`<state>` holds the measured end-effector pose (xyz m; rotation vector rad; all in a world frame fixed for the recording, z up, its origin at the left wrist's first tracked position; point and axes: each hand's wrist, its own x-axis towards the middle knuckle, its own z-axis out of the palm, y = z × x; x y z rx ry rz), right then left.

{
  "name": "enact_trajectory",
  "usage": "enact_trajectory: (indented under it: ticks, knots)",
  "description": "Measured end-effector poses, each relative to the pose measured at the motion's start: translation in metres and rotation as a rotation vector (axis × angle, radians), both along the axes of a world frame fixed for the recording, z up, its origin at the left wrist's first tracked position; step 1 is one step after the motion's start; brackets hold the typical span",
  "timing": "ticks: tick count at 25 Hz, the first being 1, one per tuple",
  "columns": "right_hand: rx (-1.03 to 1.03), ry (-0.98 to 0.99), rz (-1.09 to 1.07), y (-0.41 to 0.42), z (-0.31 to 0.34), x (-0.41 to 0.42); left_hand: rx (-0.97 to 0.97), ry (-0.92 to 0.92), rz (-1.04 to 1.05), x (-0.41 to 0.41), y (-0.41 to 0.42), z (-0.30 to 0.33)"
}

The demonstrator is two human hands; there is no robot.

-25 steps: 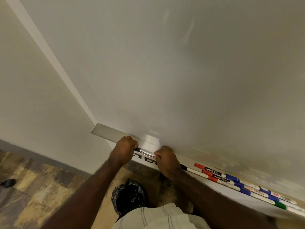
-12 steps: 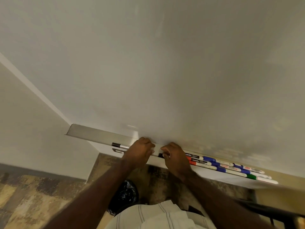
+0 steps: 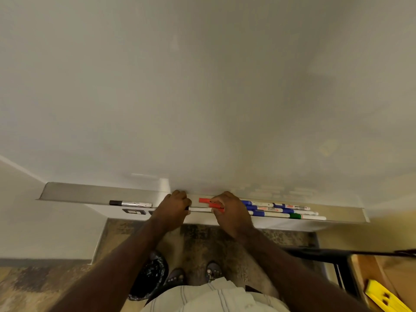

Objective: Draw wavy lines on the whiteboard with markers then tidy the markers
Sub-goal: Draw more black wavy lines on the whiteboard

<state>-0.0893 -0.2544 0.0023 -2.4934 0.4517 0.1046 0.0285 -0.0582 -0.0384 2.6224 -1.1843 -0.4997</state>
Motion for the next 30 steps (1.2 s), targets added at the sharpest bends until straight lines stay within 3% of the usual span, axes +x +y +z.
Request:
enact_trajectory:
  ticks: [4, 8, 14, 18, 24, 30]
  knots:
    - [0.068, -0.02, -0.069, -0.01, 0.008, -0.013, -0.019, 0.03, 0.021, -0.002, 0.003, 0.01]
    - [0.199, -0.038, -0.226, -0.011, 0.03, -0.022, -0.157, 0.049, 0.08, -0.009, 0.012, 0.028]
    - [0.714, 0.014, -0.425, 0.0, 0.069, -0.036, -0.411, 0.19, 0.116, -0.04, -0.003, 0.082]
    - [1.03, -0.079, -0.446, 0.004, 0.091, -0.046, -0.541, 0.214, -0.026, -0.068, -0.028, 0.119]
    - [1.286, -0.176, -0.383, -0.019, 0.12, -0.063, -0.635, 0.281, -0.076, -0.093, -0.047, 0.159]
    - [1.493, -0.242, -0.39, -0.051, 0.136, -0.079, -0.714, 0.509, 0.062, -0.093, -0.041, 0.174]
